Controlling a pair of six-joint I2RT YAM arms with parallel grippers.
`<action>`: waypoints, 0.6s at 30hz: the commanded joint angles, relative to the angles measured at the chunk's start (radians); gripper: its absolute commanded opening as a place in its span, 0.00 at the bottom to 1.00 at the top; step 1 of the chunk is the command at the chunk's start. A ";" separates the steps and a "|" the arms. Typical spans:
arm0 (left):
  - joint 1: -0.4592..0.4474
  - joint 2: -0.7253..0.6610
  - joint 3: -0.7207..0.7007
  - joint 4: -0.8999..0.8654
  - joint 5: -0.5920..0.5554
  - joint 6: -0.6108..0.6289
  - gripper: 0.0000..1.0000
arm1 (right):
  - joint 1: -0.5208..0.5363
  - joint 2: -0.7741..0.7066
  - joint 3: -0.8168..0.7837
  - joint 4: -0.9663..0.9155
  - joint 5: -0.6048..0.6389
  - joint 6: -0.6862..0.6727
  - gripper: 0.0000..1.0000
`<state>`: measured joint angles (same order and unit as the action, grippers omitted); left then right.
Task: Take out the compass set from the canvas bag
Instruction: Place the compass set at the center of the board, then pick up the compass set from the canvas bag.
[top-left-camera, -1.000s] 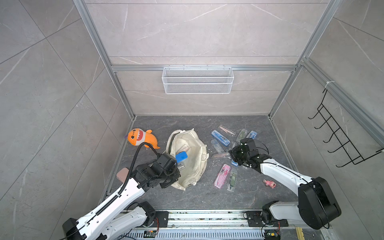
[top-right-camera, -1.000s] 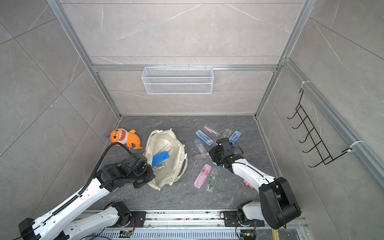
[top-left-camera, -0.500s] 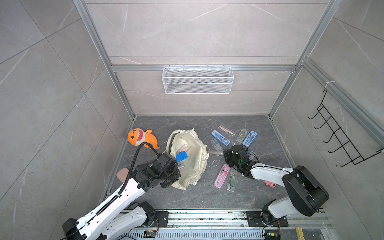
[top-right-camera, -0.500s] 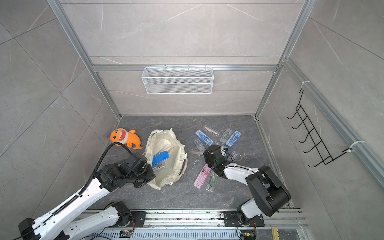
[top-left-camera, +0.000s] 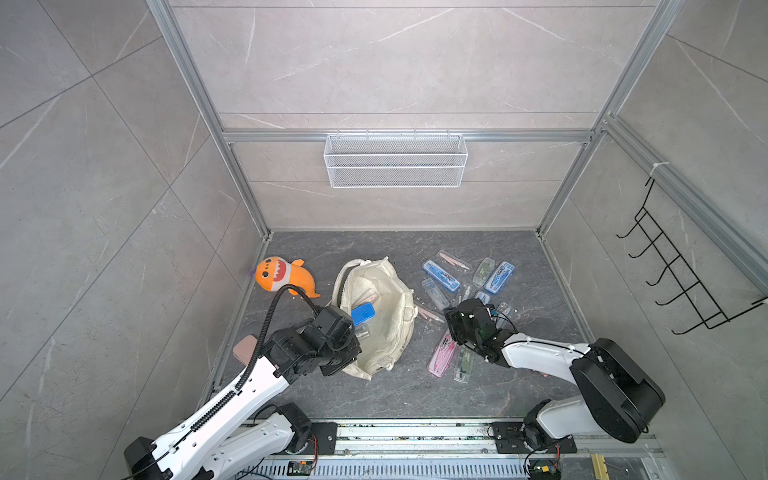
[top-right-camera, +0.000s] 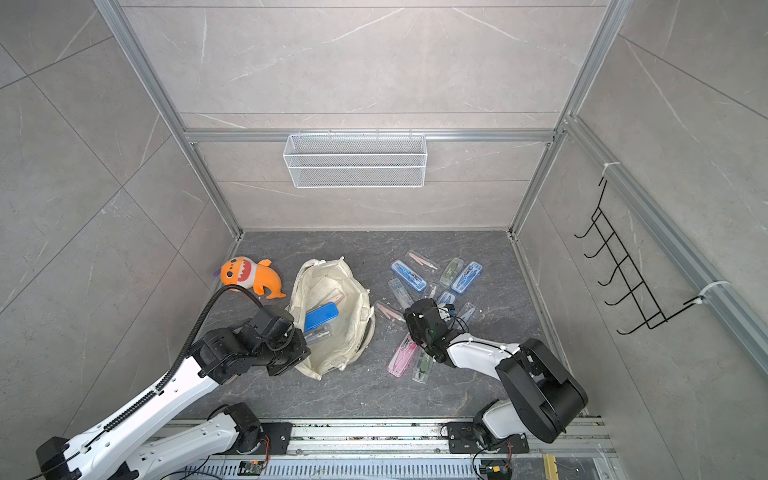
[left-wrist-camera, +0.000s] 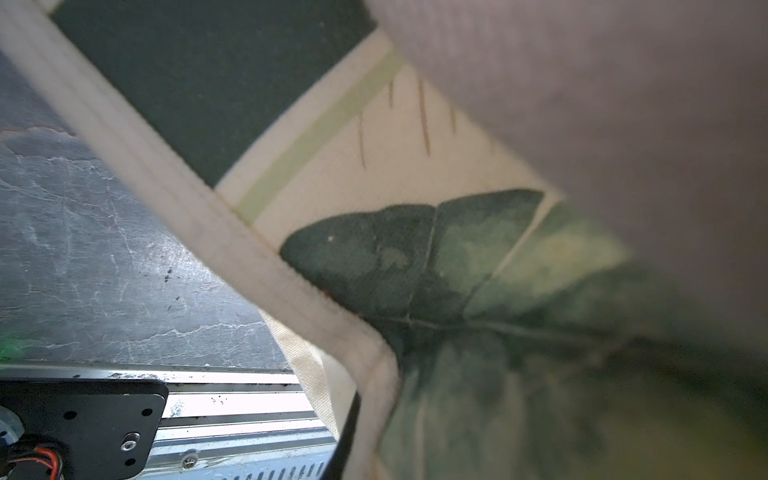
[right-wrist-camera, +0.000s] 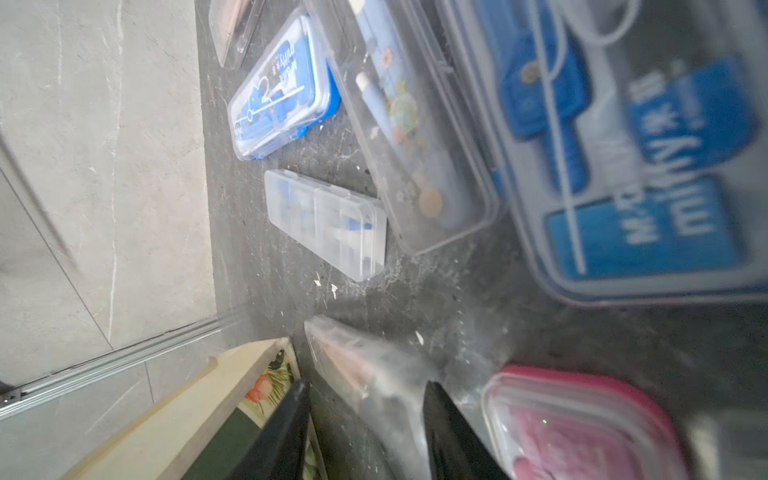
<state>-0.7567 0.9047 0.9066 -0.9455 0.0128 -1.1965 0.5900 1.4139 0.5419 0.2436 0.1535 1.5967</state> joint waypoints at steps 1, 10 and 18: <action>0.003 -0.013 0.022 0.018 0.022 0.013 0.00 | 0.007 -0.077 0.004 -0.136 0.014 -0.058 0.52; 0.003 -0.026 0.001 -0.005 0.032 0.010 0.00 | 0.102 -0.171 0.342 -0.522 0.011 -0.430 0.50; 0.002 -0.046 -0.021 -0.027 0.029 0.004 0.00 | 0.335 -0.108 0.579 -0.625 0.052 -0.688 0.46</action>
<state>-0.7567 0.8795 0.8879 -0.9508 0.0208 -1.1965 0.8738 1.2758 1.0779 -0.2821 0.1722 1.0576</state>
